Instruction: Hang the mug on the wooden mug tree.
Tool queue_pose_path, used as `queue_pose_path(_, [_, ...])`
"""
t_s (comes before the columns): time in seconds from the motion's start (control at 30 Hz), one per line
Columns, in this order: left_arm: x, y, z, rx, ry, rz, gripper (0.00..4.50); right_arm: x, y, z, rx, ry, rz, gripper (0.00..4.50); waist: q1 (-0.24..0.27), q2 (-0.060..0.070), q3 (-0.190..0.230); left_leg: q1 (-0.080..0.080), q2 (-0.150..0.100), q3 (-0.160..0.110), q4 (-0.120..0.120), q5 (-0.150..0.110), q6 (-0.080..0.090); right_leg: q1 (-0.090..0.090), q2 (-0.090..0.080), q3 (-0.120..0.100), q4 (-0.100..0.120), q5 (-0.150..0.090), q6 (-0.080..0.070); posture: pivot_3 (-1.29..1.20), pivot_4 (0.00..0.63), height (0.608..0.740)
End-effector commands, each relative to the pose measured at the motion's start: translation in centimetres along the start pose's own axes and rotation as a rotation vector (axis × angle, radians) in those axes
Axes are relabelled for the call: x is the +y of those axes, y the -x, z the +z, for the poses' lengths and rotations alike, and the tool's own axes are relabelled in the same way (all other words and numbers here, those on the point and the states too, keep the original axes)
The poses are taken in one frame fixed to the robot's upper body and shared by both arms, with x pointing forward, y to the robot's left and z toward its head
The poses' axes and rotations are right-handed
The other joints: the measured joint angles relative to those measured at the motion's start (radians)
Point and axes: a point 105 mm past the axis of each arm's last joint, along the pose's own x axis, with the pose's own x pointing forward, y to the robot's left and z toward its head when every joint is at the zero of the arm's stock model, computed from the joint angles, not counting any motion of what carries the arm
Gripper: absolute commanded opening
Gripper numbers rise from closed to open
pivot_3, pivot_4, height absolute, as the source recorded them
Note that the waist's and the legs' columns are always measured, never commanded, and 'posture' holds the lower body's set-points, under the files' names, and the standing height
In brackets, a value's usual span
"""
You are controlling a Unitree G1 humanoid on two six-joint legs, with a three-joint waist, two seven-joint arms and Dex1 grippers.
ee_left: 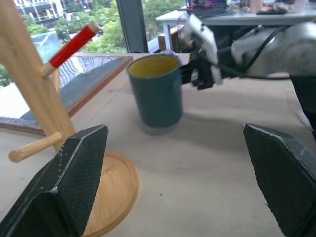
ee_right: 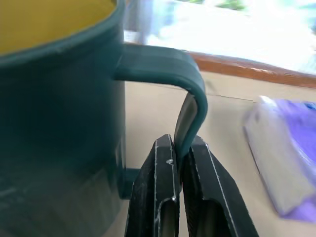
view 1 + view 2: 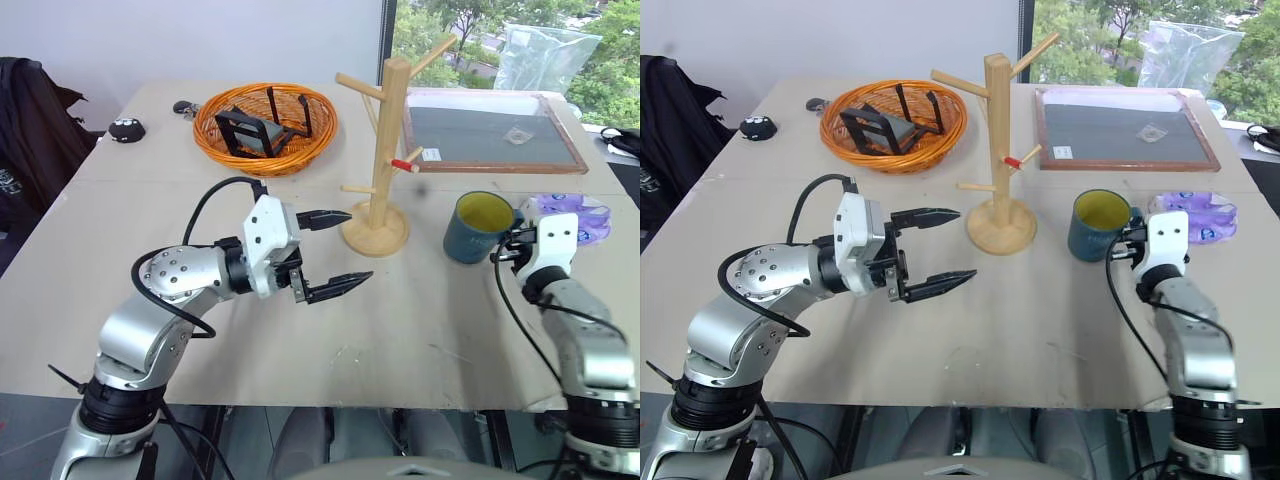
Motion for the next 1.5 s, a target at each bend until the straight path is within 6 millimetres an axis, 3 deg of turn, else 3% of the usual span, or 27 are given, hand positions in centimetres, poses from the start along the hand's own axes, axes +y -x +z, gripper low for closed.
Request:
queue_pose_path(0.03, [1.0, 0.7, 2.1, -0.098, 0.069, 0.091, 4.50, 2.5, 1.4, 6.4, -0.090, 0.086, 0.333, 0.05, -0.003, 0.000, 0.000, 0.000, 0.000, 0.000, 0.000, 0.000, 0.000, 0.000, 0.000, 0.000, 0.000, 0.000, 0.000, 0.00, 0.150, 0.737])
queue_pose_path(0.23, [1.8, 2.0, 5.2, -0.226, 0.204, 0.172, 4.50, 6.1, 3.0, 11.9, -0.021, 0.413, 0.718, 0.05, -0.003, -0.001, 0.002, -0.001, 0.001, -0.002, 0.000, 0.000, 0.000, 0.000, -0.001, -0.001, 0.000, 0.000, 0.000, 0.00, 0.150, 0.737])
queue_pose_path(0.43, [0.9, 3.0, 4.8, -0.195, 0.246, 0.197, 4.50, 7.9, 1.8, 14.6, 0.097, 0.457, 0.701, 0.05, -0.002, -0.002, 0.003, -0.003, 0.001, -0.003, 0.001, 0.000, 0.000, -0.001, -0.001, -0.003, -0.001, 0.000, 0.000, 0.00, 0.150, 0.737])
queue_pose_path(0.57, [0.3, 3.5, 4.1, -0.174, 0.251, 0.205, 4.50, 9.7, 1.3, 15.1, 0.140, 0.441, 0.725, 0.05, 0.000, -0.002, 0.003, -0.003, 0.001, -0.004, 0.001, 0.000, 0.000, -0.001, -0.002, -0.003, -0.001, 0.000, 0.000, 0.00, 0.150, 0.737])
queue_pose_path(0.77, [0.6, 4.3, 3.8, -0.181, 0.238, 0.257, 4.50, 9.9, 0.1, 15.5, 0.198, 0.425, 0.672, 0.05, 0.006, -0.003, 0.003, -0.012, -0.001, -0.006, 0.003, 0.003, -0.004, -0.009, -0.003, -0.006, 0.000, 0.000, 0.000, 0.00, 0.150, 0.737])
queue_pose_path(1.13, [1.1, 5.3, 3.9, -0.218, 0.175, 0.286, 4.50, 10.0, -1.2, 15.8, 0.221, 0.409, 0.615, 0.05, 0.001, -0.003, 0.003, -0.016, -0.003, -0.003, 0.001, 0.003, -0.004, -0.014, -0.003, -0.004, 0.000, 0.000, 0.000, 0.00, 0.150, 0.737])
queue_pose_path(1.27, [1.2, 5.2, 4.0, -0.228, 0.174, 0.278, 4.50, 10.4, -1.0, 16.1, 0.197, 0.407, 0.627, 1.34, -0.001, -0.003, 0.003, -0.016, -0.002, -0.003, 0.001, 0.003, -0.004, -0.014, -0.003, -0.004, 0.000, 0.000, 0.000, 0.00, 0.150, 0.737])
queue_pose_path(1.47, [1.3, 5.2, 3.8, -0.218, 0.178, 0.264, 4.50, 10.3, 0.3, 17.2, 0.173, 0.357, 0.670, 4.02, -0.001, -0.003, 0.003, -0.016, -0.002, -0.003, 0.001, 0.003, -0.004, -0.015, -0.003, -0.004, 0.000, 0.000, 0.000, 0.00, 0.150, 0.737])
queue_pose_path(1.5, [1.3, 5.2, 3.7, -0.214, 0.179, 0.263, 4.50, 10.1, 0.6, 17.2, 0.173, 0.353, 0.677, 4.02, 0.000, -0.003, 0.003, -0.016, -0.002, -0.003, 0.001, 0.003, -0.004, -0.015, -0.003, -0.004, 0.000, 0.000, 0.000, 0.00, 0.150, 0.737])
